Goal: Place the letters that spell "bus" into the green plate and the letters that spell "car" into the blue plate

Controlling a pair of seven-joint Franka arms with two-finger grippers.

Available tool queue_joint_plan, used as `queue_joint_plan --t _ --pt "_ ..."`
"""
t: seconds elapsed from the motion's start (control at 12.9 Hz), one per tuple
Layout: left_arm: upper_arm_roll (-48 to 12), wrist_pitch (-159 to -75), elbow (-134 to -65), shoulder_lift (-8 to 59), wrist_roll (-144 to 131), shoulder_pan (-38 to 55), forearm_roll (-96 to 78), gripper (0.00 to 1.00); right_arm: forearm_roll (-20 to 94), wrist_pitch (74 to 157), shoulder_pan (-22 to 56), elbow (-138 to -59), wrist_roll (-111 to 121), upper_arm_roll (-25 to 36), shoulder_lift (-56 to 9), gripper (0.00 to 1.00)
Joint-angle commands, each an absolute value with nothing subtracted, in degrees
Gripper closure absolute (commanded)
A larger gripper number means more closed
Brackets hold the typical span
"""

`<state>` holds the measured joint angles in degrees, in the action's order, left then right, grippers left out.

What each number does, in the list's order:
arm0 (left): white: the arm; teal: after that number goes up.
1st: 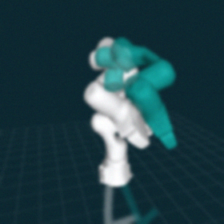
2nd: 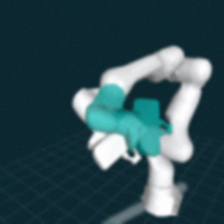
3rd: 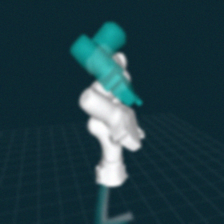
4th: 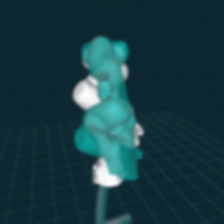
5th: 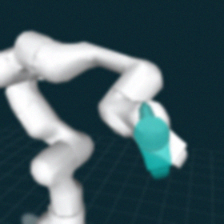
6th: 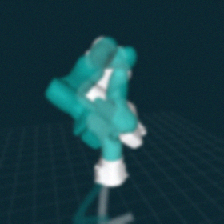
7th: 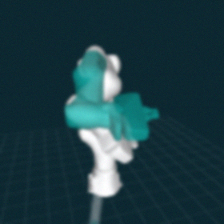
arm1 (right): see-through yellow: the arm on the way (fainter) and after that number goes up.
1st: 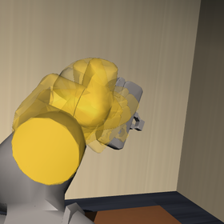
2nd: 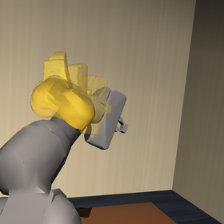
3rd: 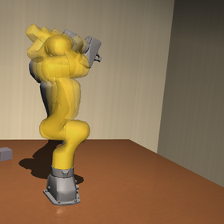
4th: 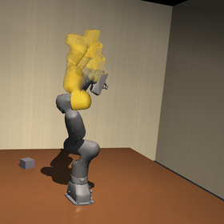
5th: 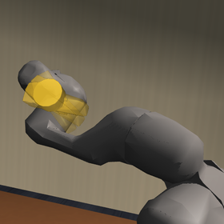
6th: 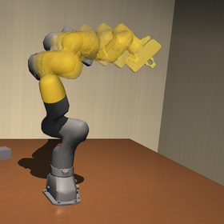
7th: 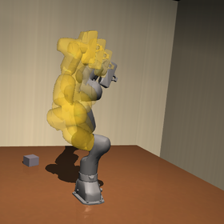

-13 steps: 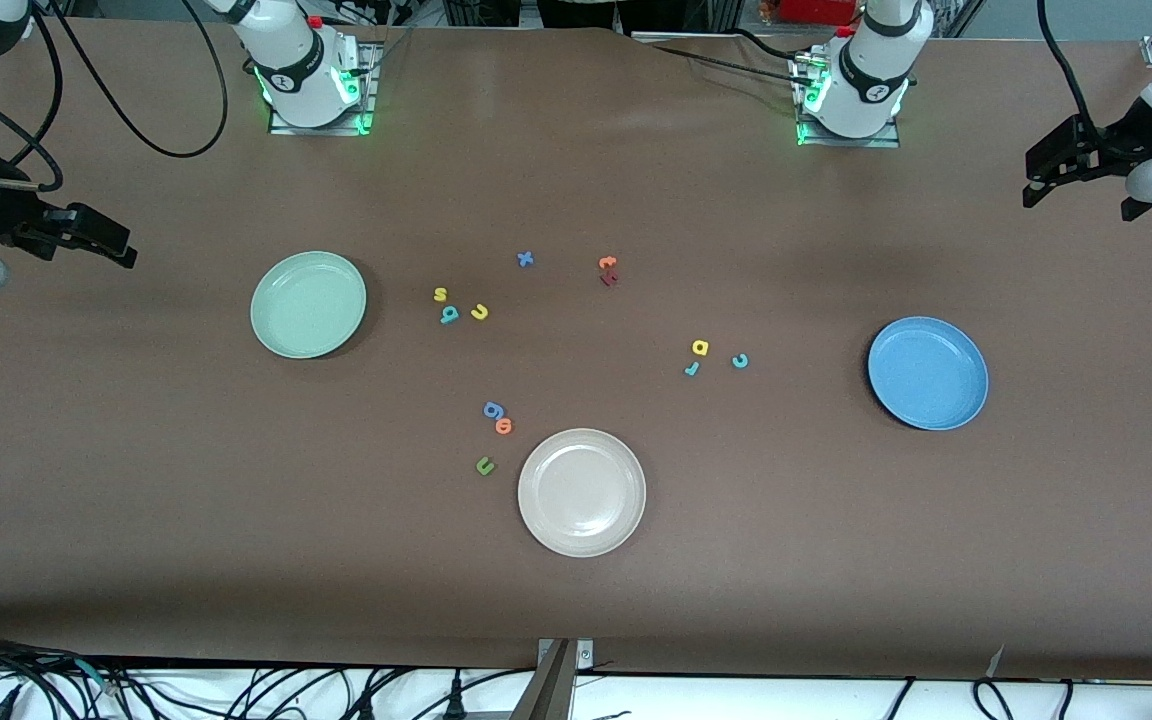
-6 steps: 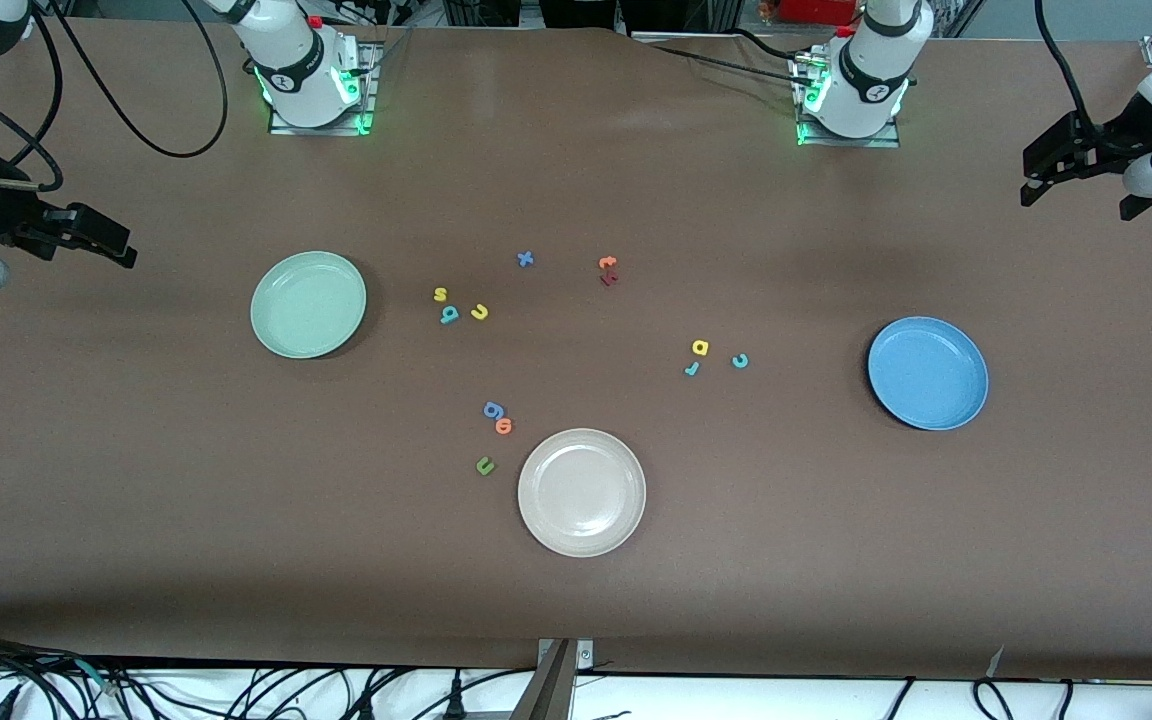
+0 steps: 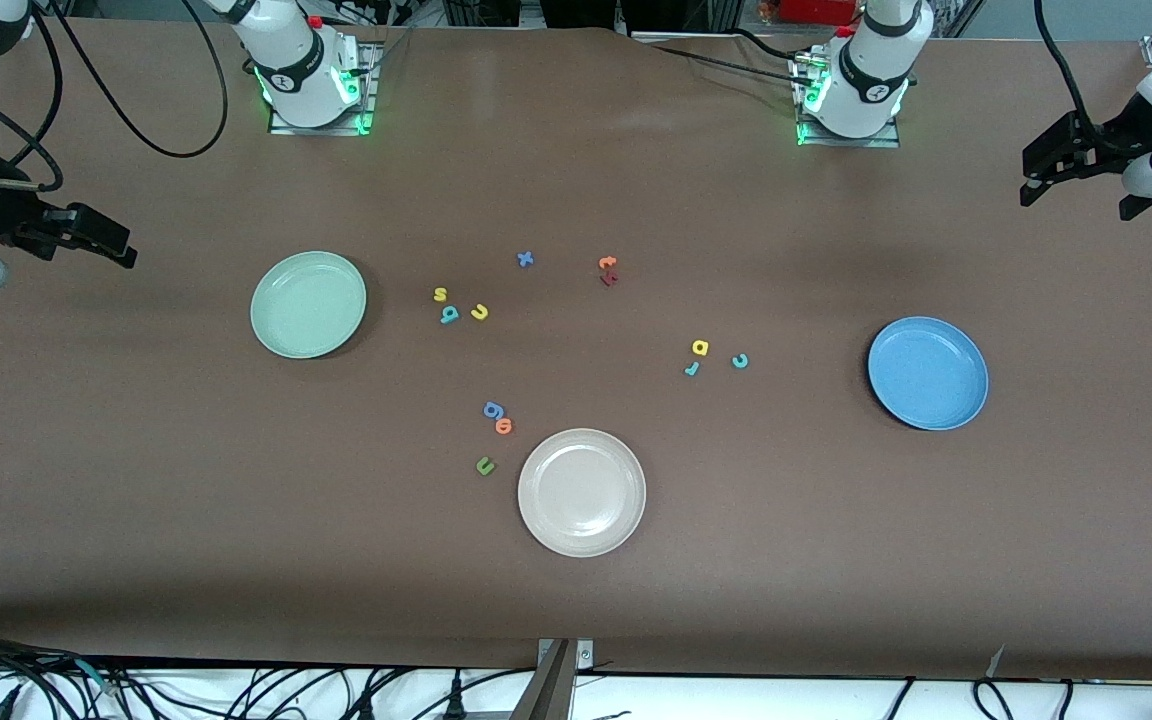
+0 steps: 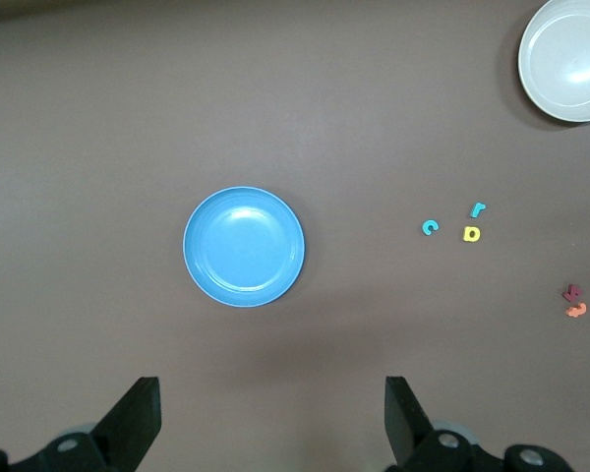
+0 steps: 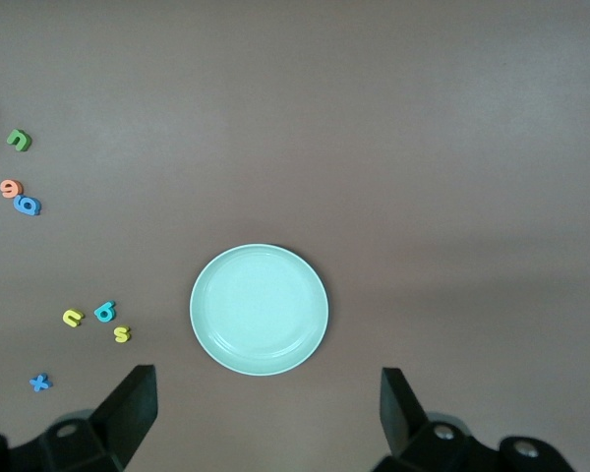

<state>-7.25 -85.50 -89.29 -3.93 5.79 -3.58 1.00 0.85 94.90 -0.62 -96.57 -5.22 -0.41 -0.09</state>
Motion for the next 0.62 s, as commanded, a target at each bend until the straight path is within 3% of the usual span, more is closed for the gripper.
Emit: queue_joint_plan --t 0.0,0.54 --pt "-7.5 -85.3 -88.8 -4.2 5.3 -3.9 0.9 0.0 1.8 93.5 -0.9 -95.1 -4.7 -0.4 -0.5 0.0" --pt "-7.5 -85.3 -88.8 -4.3 5.4 -3.9 0.9 0.0 1.8 92.4 -0.8 -94.8 -4.8 -0.5 -0.5 0.0"
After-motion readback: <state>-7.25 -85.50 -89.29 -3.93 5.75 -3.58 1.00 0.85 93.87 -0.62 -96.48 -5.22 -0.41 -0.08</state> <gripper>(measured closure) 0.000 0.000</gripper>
